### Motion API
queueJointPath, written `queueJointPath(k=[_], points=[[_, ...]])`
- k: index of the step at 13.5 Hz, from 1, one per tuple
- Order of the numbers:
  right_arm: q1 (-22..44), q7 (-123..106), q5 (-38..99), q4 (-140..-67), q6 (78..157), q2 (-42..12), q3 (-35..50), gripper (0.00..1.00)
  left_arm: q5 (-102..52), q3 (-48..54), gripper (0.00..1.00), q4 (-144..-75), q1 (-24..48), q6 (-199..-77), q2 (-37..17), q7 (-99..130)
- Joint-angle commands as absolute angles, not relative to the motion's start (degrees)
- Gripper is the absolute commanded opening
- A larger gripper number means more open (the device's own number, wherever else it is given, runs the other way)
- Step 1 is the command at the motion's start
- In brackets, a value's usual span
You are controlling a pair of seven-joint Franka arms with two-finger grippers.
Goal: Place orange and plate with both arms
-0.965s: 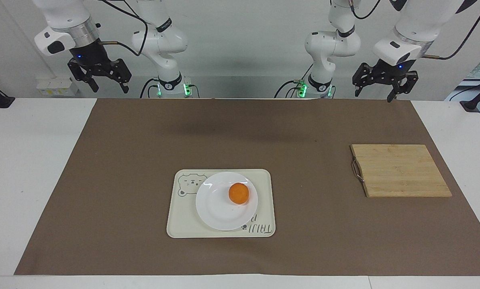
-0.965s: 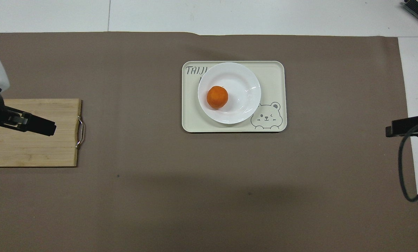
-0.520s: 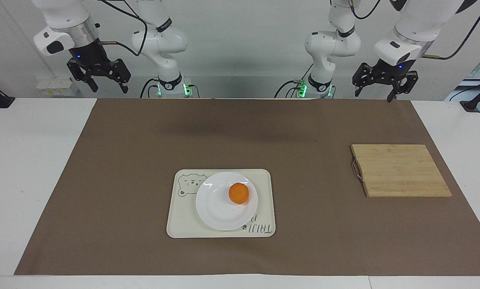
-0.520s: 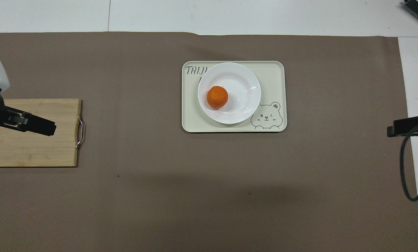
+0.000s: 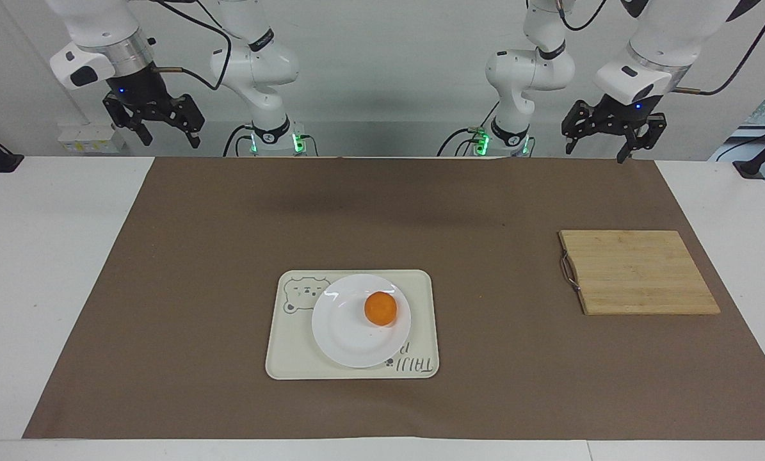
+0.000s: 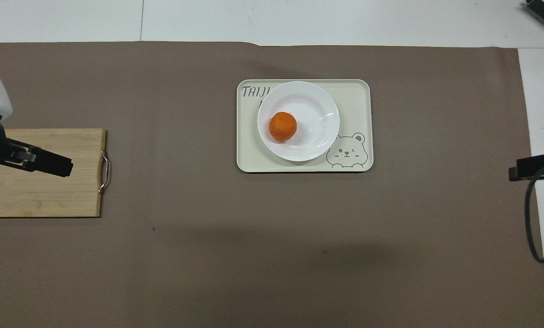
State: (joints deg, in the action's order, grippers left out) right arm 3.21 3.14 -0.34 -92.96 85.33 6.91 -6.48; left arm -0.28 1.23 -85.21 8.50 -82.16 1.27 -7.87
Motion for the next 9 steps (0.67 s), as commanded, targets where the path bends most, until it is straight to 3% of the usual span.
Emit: queueJointPath(k=[1, 9], points=[[2.5, 3.1, -1.8, -91.2, 84.6, 5.7, -6.2, 1.00, 0.7, 1.8, 1.00, -87.1, 7.8, -83.2, 2.8, -7.3], [3.0, 3.2, -1.7, -91.6, 85.0, 6.4, -5.8, 1.00, 0.8, 1.8, 1.00, -87.1, 7.8, -83.3, 2.8, -7.4]])
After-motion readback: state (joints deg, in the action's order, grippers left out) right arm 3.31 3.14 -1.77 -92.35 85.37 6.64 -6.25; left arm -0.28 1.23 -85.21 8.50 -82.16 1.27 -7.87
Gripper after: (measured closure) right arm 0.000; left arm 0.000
